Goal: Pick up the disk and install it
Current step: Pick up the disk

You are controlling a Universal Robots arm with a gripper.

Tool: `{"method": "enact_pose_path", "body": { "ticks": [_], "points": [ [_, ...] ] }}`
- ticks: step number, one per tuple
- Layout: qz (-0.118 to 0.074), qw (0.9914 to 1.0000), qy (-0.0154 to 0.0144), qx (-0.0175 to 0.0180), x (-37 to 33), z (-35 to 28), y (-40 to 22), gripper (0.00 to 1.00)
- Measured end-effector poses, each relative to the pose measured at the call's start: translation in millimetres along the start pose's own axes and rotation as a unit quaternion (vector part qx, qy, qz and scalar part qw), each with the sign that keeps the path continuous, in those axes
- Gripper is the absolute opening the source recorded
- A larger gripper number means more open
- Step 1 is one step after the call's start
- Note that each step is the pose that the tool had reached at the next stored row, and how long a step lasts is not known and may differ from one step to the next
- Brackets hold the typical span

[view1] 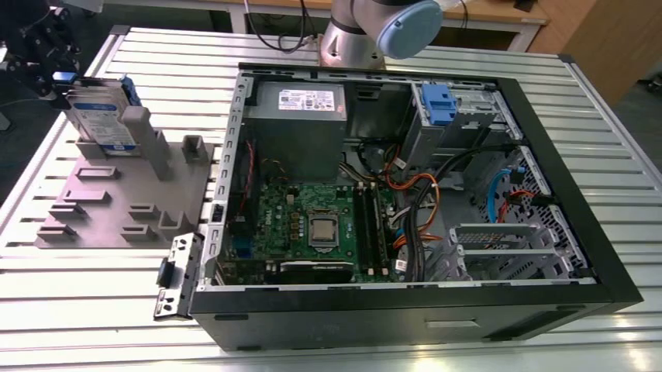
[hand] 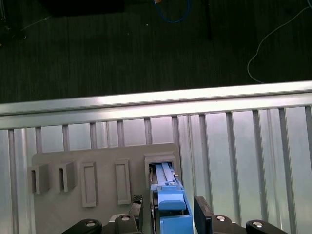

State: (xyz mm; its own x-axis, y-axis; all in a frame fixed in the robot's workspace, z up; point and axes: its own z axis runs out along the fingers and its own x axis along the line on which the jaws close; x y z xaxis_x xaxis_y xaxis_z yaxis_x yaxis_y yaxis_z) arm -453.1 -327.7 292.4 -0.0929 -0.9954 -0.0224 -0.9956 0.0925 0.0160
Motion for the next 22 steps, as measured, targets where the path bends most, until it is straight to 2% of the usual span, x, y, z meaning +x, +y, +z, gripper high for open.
{"method": "enact_pose_path", "body": {
  "ticks": [8, 9, 10, 18, 22],
  "points": [
    [0.0, 1.0, -0.0001, 0.0001, 0.0, 0.3, 0.0, 0.53],
    [0.0, 1.0, -0.0001, 0.0001, 0.0, 0.3, 0.0, 0.52],
    [0.0, 1.0, -0.0001, 0.0001, 0.0, 0.3, 0.0, 0.45],
    [0.0, 1.0, -0.0001, 0.0001, 0.1, 3.0, -0.1, 0.45],
    [0.0, 1.0, -0.0002, 0.0014, 0.2, 5.4, -0.1, 0.45]
  ]
}}
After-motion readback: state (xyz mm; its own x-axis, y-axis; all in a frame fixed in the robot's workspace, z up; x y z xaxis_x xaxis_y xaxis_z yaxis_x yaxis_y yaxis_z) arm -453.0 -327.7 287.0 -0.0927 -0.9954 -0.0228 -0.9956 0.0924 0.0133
